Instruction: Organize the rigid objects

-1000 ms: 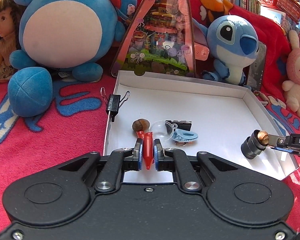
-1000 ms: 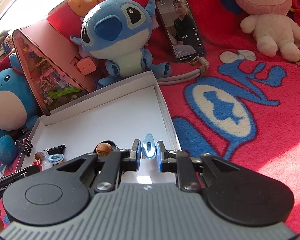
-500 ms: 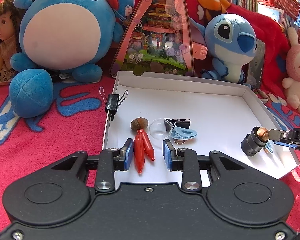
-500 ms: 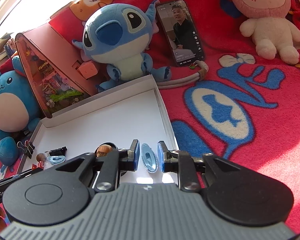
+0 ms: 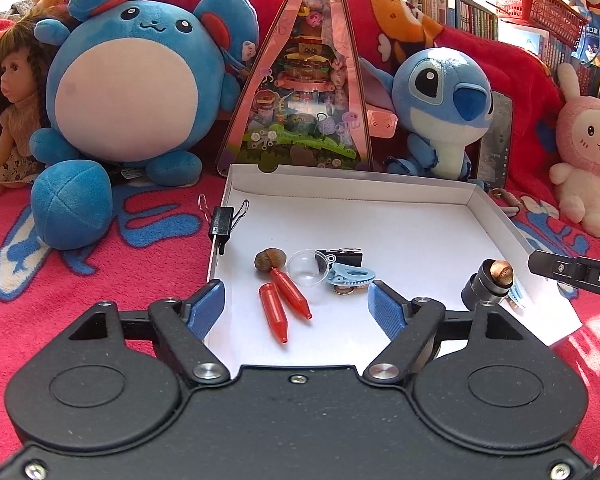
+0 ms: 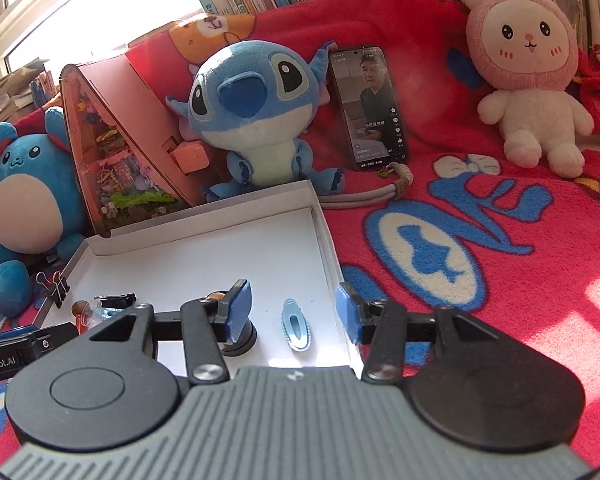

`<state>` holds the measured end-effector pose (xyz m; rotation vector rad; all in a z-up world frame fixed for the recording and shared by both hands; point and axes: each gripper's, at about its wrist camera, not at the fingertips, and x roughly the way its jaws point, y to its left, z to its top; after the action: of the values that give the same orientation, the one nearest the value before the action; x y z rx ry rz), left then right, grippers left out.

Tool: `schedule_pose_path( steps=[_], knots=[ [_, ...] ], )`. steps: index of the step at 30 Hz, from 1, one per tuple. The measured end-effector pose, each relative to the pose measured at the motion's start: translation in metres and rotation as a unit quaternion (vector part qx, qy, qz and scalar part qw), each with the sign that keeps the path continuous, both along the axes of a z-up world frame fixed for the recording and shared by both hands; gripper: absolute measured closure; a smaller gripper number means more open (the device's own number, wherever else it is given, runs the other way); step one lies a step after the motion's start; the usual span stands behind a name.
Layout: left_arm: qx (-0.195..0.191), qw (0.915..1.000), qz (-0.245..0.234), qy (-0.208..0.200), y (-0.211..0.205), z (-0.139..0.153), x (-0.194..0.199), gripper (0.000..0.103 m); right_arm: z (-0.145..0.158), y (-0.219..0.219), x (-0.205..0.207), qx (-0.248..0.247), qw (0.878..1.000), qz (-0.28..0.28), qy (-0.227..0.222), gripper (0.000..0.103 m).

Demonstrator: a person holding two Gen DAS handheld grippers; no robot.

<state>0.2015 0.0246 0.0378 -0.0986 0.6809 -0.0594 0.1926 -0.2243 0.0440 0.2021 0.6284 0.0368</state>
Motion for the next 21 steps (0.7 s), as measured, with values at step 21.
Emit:
schedule_pose_path(
  steps=[21],
  knots=[
    [0.016,0.9988,-0.028,-0.037,-0.005,0.022,-0.057,0.018,0.019,0.02,-0.054,-0.043,0.996,0.024,-0.072,0.0]
  ],
)
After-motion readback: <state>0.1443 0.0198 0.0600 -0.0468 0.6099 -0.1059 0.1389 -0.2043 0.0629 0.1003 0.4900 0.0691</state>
